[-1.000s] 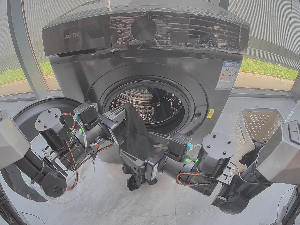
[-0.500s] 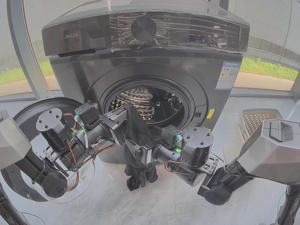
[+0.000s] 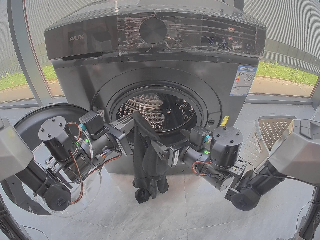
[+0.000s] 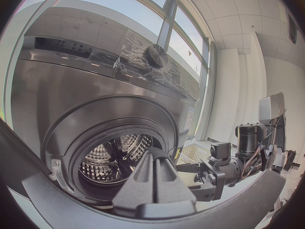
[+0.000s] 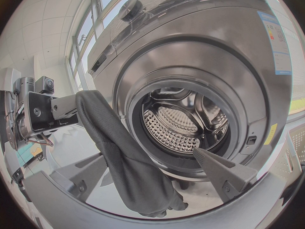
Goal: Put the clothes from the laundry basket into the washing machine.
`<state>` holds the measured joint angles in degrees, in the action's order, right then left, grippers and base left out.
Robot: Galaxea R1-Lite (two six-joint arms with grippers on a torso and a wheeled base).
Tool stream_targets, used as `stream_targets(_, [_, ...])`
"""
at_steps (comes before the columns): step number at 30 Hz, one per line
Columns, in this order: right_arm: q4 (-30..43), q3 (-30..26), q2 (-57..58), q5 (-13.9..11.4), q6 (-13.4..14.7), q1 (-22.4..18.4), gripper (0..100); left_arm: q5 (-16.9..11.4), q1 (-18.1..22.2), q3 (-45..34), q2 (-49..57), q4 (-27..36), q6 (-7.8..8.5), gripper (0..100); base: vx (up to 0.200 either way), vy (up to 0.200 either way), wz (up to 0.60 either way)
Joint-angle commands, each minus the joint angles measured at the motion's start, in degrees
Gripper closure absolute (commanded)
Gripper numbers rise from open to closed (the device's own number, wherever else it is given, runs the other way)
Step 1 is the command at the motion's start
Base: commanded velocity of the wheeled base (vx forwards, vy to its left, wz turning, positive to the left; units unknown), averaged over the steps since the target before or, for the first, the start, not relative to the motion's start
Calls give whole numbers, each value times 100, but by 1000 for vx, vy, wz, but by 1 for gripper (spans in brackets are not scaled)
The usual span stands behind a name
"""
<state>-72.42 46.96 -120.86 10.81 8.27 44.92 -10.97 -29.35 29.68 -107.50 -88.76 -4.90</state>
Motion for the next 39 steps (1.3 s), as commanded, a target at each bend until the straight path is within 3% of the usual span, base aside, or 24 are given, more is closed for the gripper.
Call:
stream_targets(1, [9,-90,177,0,0,-54,0,7,-9,-6,-8,-1,-2,100,0,0,0])
stream_targets(22, [-325,15,-210,-273,-27,755,0,69,-44,-24,-43,-1,7,100,0,0,0])
stream_targets(39, [-281,499,-544,-132,0,632,0,69,-44,-24,-43,-1,7,100,0,0,0])
